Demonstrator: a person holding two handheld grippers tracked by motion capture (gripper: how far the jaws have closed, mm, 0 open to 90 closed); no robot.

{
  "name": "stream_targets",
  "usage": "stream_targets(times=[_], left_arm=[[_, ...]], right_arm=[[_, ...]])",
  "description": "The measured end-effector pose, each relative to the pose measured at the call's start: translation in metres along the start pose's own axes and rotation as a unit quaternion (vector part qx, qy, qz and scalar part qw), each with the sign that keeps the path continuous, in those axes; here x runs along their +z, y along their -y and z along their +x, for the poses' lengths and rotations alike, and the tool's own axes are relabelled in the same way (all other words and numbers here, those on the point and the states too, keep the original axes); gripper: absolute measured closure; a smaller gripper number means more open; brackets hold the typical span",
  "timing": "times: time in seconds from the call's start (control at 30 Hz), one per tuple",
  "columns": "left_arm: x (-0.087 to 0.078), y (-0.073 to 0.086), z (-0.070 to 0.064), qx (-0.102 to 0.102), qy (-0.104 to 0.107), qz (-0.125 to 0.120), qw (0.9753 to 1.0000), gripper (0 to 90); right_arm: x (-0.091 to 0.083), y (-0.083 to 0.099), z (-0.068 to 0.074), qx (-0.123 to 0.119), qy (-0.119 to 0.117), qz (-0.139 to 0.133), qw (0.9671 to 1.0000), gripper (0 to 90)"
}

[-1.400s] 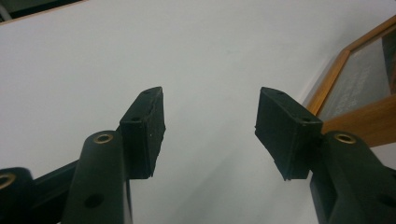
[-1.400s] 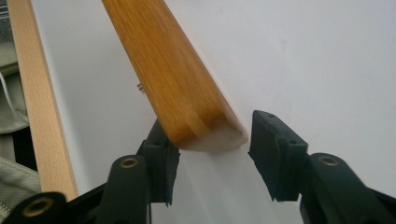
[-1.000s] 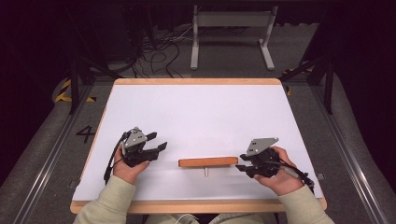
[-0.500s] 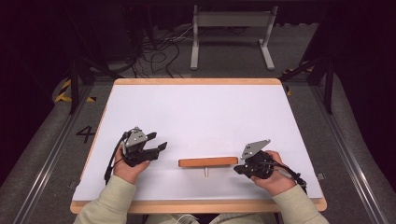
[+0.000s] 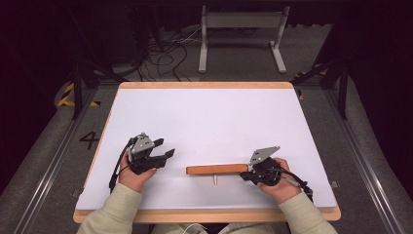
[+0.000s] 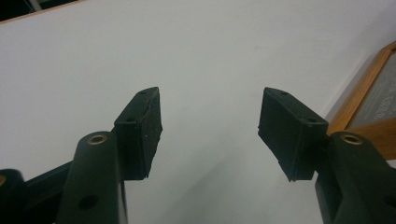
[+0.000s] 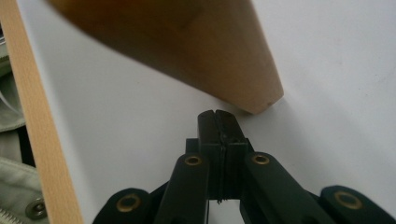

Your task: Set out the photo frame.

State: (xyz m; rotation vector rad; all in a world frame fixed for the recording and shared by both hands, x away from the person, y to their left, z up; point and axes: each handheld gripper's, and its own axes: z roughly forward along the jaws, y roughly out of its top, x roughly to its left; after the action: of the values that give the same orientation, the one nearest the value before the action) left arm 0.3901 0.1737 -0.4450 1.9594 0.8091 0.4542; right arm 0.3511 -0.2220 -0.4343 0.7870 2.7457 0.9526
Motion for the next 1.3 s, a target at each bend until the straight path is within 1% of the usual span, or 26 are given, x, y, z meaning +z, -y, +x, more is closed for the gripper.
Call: stream_targets(times=[0.17,0.33,0.47,0.6,0.7,0.73,0.77,0.8,0.87,0.9,0.93,1.0,1.03,1.07,1.1,1.17,1.23,1.3], left_arm=[[-0.001,0.0,-0.001,0.0,-0.001,-0.001,1.0,39.7],[-0.003,0.002,-0.001,-0.003,-0.002,0.001,1.0,39.5],[-0.007,0.005,-0.001,0.0,-0.002,0.003,1.0,39.6],[-0.013,0.009,0.0,-0.006,-0.006,0.003,1.0,39.8],[-0.015,0.012,0.0,-0.01,-0.007,0.006,0.9999,39.8],[-0.016,0.012,0.0,-0.003,-0.009,0.006,0.9999,39.7],[-0.018,0.013,0.0,-0.007,-0.007,0.008,0.9999,39.8],[-0.019,0.014,0.0,-0.006,-0.006,0.006,0.9999,39.8],[-0.021,0.015,-0.002,-0.014,0.0,0.005,0.9999,39.9],[-0.022,0.015,-0.002,-0.009,0.001,0.005,0.9999,40.3],[-0.023,0.016,-0.003,-0.013,0.003,0.005,0.9999,40.6],[-0.024,0.017,-0.003,-0.011,0.003,0.007,0.9999,41.3],[-0.025,0.017,-0.003,-0.013,0.005,0.008,0.9999,41.7],[-0.025,0.018,-0.003,-0.011,0.005,0.007,0.9999,41.7],[-0.026,0.018,-0.003,-0.015,0.007,0.009,0.9998,41.8],[-0.026,0.019,-0.003,-0.017,0.009,0.01,0.9998,41.8],[-0.026,0.019,-0.003,-0.012,0.013,0.012,0.9998,42.9],[-0.027,0.019,-0.004,-0.009,0.021,0.013,0.9996,45.3]], right_arm=[[0.001,0.001,-0.003,0.015,0.002,-0.012,0.9998,90.0],[0.002,-0.001,-0.007,0.018,0.007,-0.016,0.9997,90.0],[0.004,-0.005,-0.013,0.027,0.008,-0.024,0.9993,90.0],[0.007,-0.011,-0.019,0.035,0.002,-0.03,0.9989,90.0],[0.009,-0.015,-0.023,0.035,0.002,-0.032,0.9988,90.0],[0.01,-0.017,-0.024,0.036,0.002,-0.033,0.9988,90.0],[0.011,-0.018,-0.026,0.037,0.001,-0.034,0.9987,90.0],[0.012,-0.02,-0.028,0.038,0.001,-0.035,0.9987,90.0],[0.013,-0.023,-0.03,0.04,0.002,-0.036,0.9985,90.0],[0.014,-0.025,-0.032,0.041,0.003,-0.038,0.9984,90.0],[0.015,-0.027,-0.033,0.042,0.006,-0.039,0.9983,90.0],[0.016,-0.031,-0.034,0.046,0.013,-0.041,0.998,90.0],[0.017,-0.034,-0.036,0.047,0.017,-0.042,0.9978,90.0],[0.018,-0.036,-0.037,0.05,0.018,-0.043,0.9976,90.0],[0.019,-0.037,-0.038,0.053,0.018,-0.045,0.9974,90.0],[0.021,-0.04,-0.04,0.057,0.02,-0.047,0.9971,90.0],[0.023,-0.043,-0.042,0.059,0.019,-0.048,0.997,90.0],[0.026,-0.047,-0.044,0.061,0.02,-0.047,0.9968,90.0]])
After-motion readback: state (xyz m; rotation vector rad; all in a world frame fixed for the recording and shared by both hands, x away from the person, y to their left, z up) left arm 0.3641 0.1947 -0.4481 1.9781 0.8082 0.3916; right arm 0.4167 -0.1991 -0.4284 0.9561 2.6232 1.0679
